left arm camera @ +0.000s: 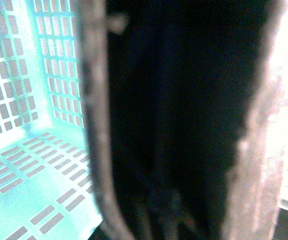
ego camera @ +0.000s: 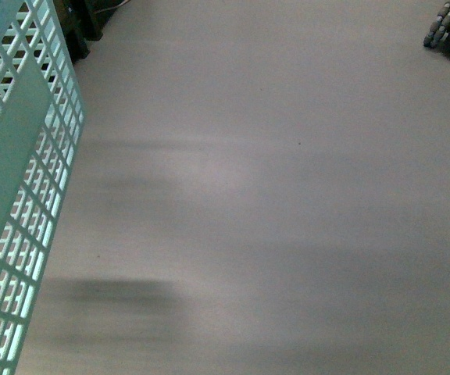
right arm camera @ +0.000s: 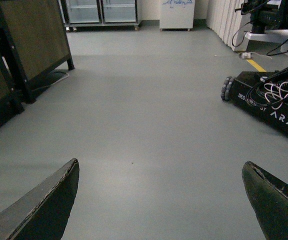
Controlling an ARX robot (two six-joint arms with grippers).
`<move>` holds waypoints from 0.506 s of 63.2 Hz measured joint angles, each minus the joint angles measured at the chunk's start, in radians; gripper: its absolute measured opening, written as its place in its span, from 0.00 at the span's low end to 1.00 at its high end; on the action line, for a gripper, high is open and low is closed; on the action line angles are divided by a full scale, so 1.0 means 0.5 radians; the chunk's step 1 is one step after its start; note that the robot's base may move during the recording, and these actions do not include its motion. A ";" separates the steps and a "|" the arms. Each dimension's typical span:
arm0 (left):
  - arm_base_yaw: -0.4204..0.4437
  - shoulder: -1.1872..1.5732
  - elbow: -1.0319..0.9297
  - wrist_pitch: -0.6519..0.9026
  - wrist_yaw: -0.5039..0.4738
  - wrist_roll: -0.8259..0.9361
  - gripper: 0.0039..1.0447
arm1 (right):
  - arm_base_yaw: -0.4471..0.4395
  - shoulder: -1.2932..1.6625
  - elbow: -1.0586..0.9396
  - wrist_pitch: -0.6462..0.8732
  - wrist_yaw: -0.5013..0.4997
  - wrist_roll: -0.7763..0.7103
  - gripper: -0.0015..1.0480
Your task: Pick mango and avocado into basket
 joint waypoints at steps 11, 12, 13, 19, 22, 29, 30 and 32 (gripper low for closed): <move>0.001 0.000 0.000 -0.001 0.007 -0.001 0.12 | 0.000 -0.001 0.000 0.000 0.000 0.000 0.92; 0.001 0.000 0.000 -0.002 0.008 -0.002 0.12 | 0.000 -0.001 0.000 0.000 0.000 0.000 0.92; 0.001 0.001 0.000 -0.003 0.008 -0.002 0.12 | 0.000 -0.001 0.000 0.000 0.000 0.000 0.92; 0.001 0.001 0.000 -0.006 0.009 -0.002 0.12 | 0.000 0.000 0.000 0.000 -0.001 0.000 0.92; 0.001 0.000 0.000 -0.006 0.008 -0.002 0.12 | 0.000 0.000 0.000 0.000 0.001 -0.001 0.92; 0.001 0.001 0.000 -0.006 0.007 -0.001 0.12 | 0.000 0.000 0.000 0.000 0.001 0.000 0.92; 0.001 0.001 0.000 -0.006 0.007 -0.001 0.12 | 0.000 0.000 0.000 0.000 0.002 0.000 0.92; 0.001 0.001 0.000 -0.006 0.007 -0.001 0.12 | 0.000 0.000 0.000 0.000 0.002 0.000 0.92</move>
